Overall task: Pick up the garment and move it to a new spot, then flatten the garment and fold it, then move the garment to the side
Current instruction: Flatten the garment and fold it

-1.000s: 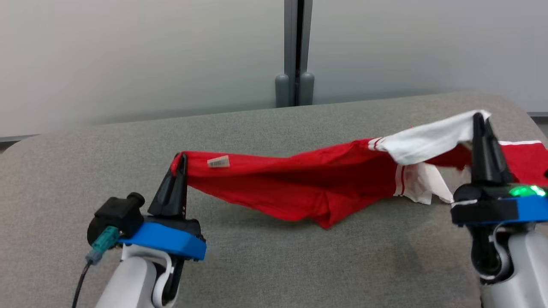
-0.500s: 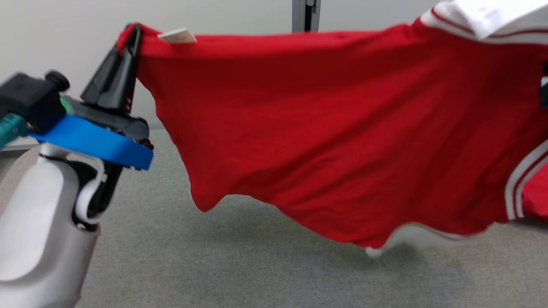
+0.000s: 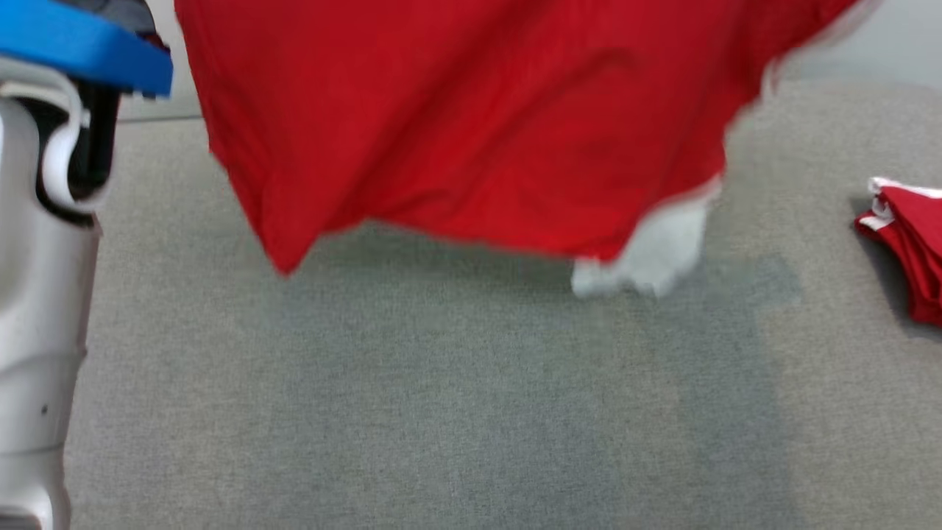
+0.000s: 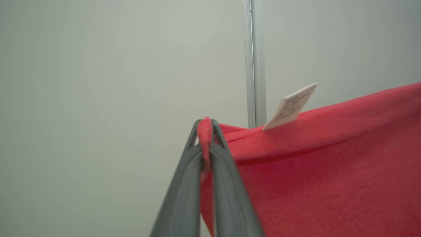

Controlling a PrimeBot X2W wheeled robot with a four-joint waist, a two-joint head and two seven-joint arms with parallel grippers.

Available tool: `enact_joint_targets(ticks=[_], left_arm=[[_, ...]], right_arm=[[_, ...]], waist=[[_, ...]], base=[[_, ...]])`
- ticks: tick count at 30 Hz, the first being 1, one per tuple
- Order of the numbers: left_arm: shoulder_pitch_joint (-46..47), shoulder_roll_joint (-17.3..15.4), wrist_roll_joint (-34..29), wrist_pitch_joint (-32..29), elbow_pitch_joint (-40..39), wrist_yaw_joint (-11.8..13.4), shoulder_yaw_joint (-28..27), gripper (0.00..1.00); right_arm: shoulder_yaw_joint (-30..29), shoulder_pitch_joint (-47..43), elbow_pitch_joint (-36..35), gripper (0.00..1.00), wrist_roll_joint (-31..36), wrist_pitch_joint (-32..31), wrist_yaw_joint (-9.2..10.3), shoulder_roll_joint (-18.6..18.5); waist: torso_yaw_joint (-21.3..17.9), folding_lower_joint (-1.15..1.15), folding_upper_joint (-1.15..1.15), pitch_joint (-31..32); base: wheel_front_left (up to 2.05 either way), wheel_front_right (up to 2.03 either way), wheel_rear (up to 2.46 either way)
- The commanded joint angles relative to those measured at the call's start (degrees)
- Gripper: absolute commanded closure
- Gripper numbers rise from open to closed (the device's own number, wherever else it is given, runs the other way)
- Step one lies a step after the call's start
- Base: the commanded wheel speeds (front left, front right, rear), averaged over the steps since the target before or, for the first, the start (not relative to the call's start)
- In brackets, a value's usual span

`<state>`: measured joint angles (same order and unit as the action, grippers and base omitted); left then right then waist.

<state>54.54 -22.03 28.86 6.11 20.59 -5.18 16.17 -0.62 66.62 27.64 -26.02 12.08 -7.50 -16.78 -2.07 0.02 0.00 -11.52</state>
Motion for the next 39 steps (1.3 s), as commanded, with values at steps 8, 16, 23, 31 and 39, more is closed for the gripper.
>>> enact_joint_targets(ticks=[8, 16, 23, 31, 39], left_arm=[[6.91, 2.82, -3.03, 8.56, 11.68, 0.45, -0.73, 1.0], [-12.34, 8.49, -4.38, 9.12, 7.46, -0.09, -9.04, 1.0], [-33.37, 15.27, -7.27, 9.14, 6.11, -1.5, -14.89, 1.0], [-51.52, 18.9, -9.45, 9.15, 3.94, -2.25, -15.69, 1.0], [-63.82, 18.97, -6.67, 9.15, -1.26, -2.32, -14.37, 1.0]], right_arm=[[1.3, 6.15, 7.06, 1.0, 0.3, 2.98, 0.02, -0.62], [3.01, -17.7, -2.71, 1.0, -7.59, 3.16, 0.03, -0.39], [0.75, -42.21, -6.11, 1.0, -11.56, 3.17, 0.03, 2.76], [-1.39, -65.17, -7.25, 1.0, -11.96, 3.18, 0.05, 6.56], [-1.65, -76.98, -10.32, 1.0, -11.99, 3.18, 0.04, 7.92]], waist=[[0.52, -0.02, 0.0, -5.03], [-0.89, -0.02, 0.0, -4.47], [-2.25, -0.02, 0.0, -1.35], [-2.28, -0.02, 0.0, 4.94], [-2.31, -0.02, 0.0, 9.1]], base=[[0.0, 0.0, 0.0], [0.0, 0.0, 0.0], [0.0, 0.0, 0.0], [0.0, 0.0, 0.0], [0.0, 0.0, 0.0]])
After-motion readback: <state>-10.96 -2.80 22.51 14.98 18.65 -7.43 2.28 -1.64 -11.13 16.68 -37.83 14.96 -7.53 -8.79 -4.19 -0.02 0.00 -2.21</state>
